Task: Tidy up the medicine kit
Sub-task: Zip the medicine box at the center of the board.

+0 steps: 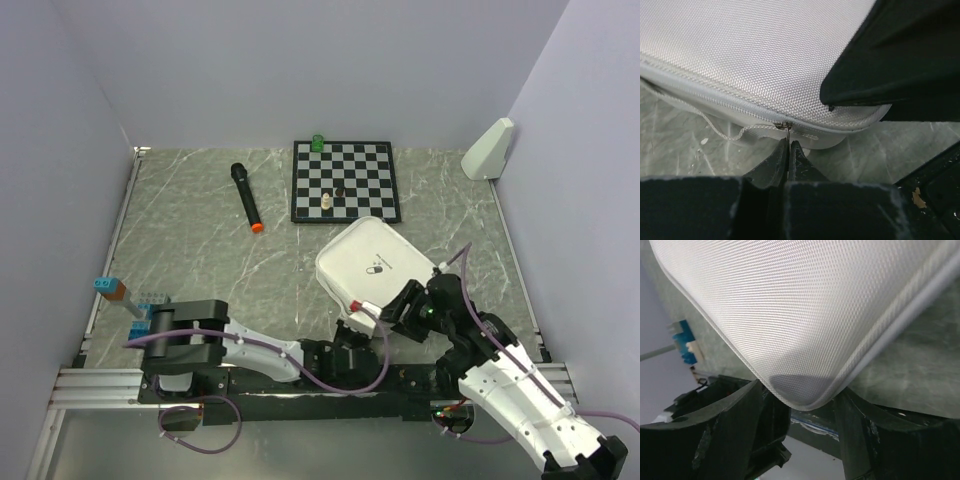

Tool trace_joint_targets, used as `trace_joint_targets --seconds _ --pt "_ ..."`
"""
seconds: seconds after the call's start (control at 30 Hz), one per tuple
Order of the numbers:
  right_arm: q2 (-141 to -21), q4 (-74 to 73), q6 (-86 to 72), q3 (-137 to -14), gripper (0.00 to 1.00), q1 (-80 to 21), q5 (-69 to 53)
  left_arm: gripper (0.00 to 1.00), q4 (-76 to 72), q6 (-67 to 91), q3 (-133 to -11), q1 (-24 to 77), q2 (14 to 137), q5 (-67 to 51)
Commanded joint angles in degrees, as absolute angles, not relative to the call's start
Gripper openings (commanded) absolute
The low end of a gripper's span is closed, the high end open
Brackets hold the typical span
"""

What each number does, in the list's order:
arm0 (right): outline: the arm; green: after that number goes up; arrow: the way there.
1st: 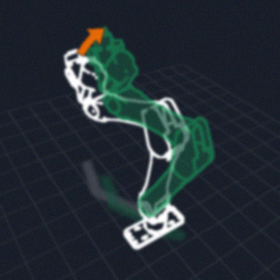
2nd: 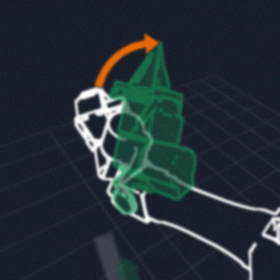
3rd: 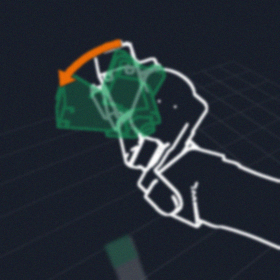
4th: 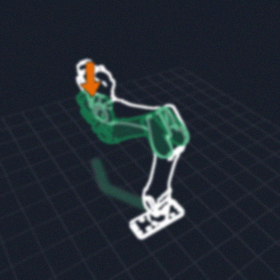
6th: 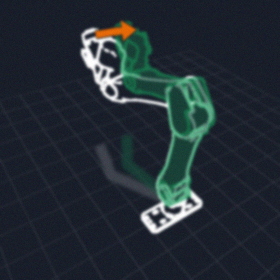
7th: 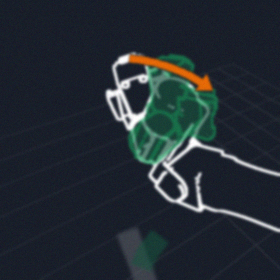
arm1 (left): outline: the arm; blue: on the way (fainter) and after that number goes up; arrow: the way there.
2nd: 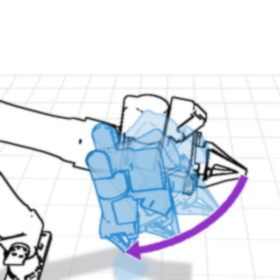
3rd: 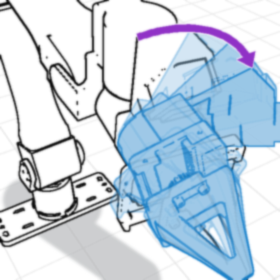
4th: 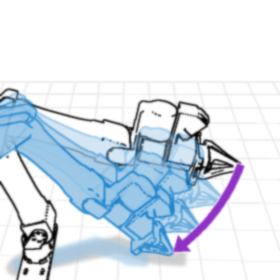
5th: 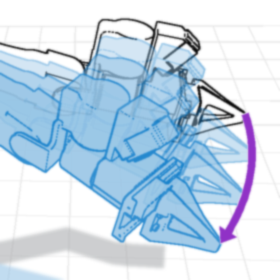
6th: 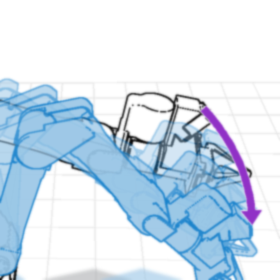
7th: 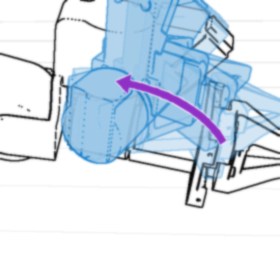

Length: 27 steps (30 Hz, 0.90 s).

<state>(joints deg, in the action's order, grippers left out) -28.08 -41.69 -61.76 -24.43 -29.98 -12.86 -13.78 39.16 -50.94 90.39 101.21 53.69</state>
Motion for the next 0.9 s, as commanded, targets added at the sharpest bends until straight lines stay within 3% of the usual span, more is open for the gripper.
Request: trace_joint_targets --seconds 0.0,0.17,0.4,0.63,0.73,0.87 --pt "-25.9 -46.5 -60.4 -29.9 0.66 -30.3 -9.4 0.01 -23.3 29.1 -58.6 91.6 104.9 46.7" --pt "-23.1 -51.9 -62.0 -28.4 0.65 -30.4 -6.8 0.01 -24.3 26.6 -64.1 91.3 109.9 46.0" --pt "-18.9 -51.2 -67.1 -24.0 0.53 -30.3 -4.7 0.01 -21.6 31.6 -62.1 89.7 110.5 46.1" --pt "-18.9 -49.3 -72.0 -22.3 0.59 -30.3 -1.4 0.01 -20.8 34.3 -58.9 89.3 109.2 47.4" --pt "-17.3 -49.0 -74.1 -21.7 0.51 -30.2 -0.1 0.01 -20.4 35.2 -58.1 89.4 109.1 47.6" --pt "-16.5 -49.7 -75.4 -21.6 0.31 -30.2 2.5 0.01 -20.1 35.9 -57.3 89.4 108.8 47.8"
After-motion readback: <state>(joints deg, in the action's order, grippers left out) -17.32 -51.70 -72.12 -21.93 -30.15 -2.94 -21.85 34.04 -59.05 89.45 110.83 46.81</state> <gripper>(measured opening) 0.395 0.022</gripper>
